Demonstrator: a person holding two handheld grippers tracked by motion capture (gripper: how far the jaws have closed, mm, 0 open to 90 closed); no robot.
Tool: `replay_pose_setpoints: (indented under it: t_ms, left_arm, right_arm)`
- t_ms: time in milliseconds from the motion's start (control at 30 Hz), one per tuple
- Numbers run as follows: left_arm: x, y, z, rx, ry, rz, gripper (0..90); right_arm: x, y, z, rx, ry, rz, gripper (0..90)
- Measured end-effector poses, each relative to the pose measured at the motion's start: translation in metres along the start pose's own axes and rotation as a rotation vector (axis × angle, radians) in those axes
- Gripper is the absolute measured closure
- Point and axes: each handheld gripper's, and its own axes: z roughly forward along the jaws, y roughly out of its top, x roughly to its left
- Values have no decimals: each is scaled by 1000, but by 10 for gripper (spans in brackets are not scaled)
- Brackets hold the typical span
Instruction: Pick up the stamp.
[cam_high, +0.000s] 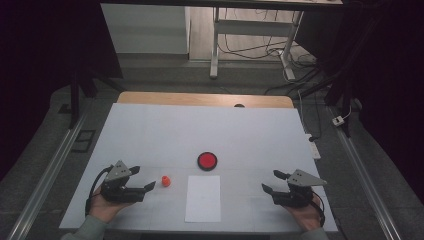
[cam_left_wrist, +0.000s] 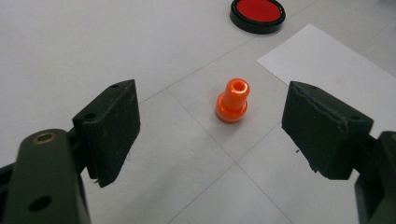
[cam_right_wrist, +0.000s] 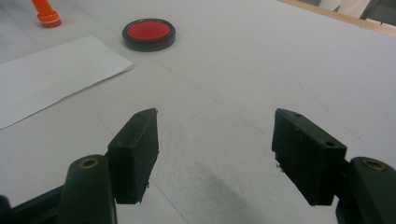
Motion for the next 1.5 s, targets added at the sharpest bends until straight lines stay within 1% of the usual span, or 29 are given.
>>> replay_pose_setpoints:
  t_ms: [67, 200, 233, 400, 567, 667, 867, 900, 1033, 1167, 1233, 1333, 1400, 1500]
  left_arm:
    - [-1, 2, 1, -3, -4, 6, 201]
    - [-4, 6, 0, -11, -18, 20, 205]
    - [-5, 7, 0, -11, -24, 23, 208]
    - [-9, 11, 2, -7, -47, 46, 216]
    - [-13, 13, 8, 10, -68, 57, 217]
    - [-15, 15, 12, 25, -73, 66, 217]
    - [-18, 18, 22, 59, -83, 78, 219]
    - [-18, 18, 23, 67, -84, 84, 219]
    - [-20, 19, 31, 104, -64, 98, 230]
    - [-21, 20, 37, 122, -42, 118, 249]
    - [-19, 20, 41, 127, -40, 126, 259]
    - [-17, 21, 46, 129, -35, 135, 274]
    - [-17, 21, 49, 127, -41, 138, 285]
    - [-17, 21, 52, 124, -50, 142, 314]
  right_arm:
    - [1, 0, 0, 8, 0, -2, 316]
    - [3, 0, 1, 4, -1, -2, 316]
    - [3, 0, 0, 13, -11, -5, 316]
    - [4, 1, 1, 10, -4, -7, 317]
    - [4, 0, 3, 14, 0, -4, 317]
    - [3, 0, 3, 18, -9, -4, 317]
    - [3, -1, 2, 20, -11, -3, 318]
    - [3, -1, 2, 20, -11, -4, 318]
    - [3, -2, 2, 24, -16, -4, 318]
    - [4, -2, 2, 18, -17, -5, 319]
    - [4, -1, 2, 27, -16, -12, 319]
    - [5, -2, 3, 24, -17, -10, 319]
    - [5, -2, 3, 33, -19, -13, 319]
    - [5, -2, 3, 25, -22, -11, 319]
